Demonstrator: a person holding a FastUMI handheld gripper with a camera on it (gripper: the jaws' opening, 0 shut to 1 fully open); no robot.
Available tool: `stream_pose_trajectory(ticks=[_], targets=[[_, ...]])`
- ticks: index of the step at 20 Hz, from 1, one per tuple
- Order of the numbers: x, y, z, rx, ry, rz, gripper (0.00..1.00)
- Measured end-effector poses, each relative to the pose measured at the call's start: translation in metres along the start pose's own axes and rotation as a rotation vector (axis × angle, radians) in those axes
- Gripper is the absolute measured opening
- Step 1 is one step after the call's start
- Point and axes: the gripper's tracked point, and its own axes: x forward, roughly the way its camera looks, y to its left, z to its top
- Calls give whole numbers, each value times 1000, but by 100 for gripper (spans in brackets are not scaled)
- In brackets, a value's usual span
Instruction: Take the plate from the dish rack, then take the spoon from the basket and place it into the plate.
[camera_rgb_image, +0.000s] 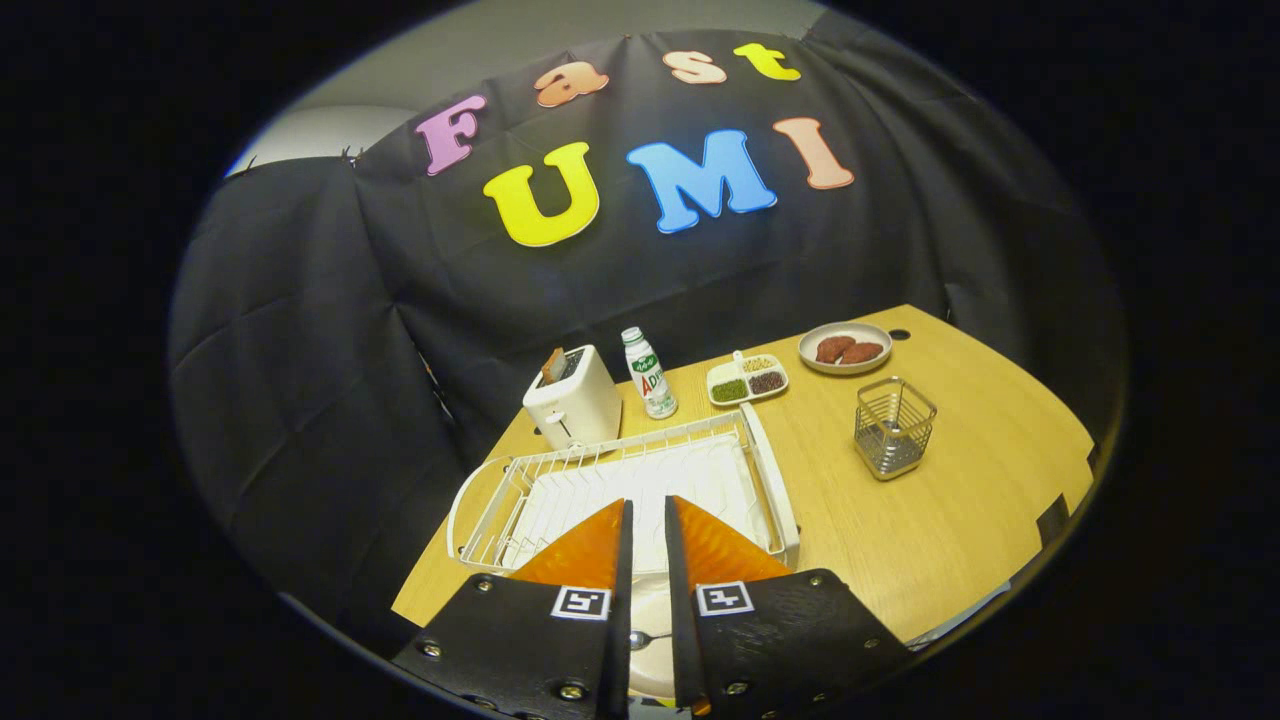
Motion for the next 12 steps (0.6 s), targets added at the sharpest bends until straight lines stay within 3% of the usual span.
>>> stream_pose_trajectory(ticks=[7, 10, 12], targets=[[-21, -23, 80, -275, -202, -147, 18], [-26, -27, 104, -324, -269, -181, 30], [-33, -26, 113, -319, -310, -188, 30]])
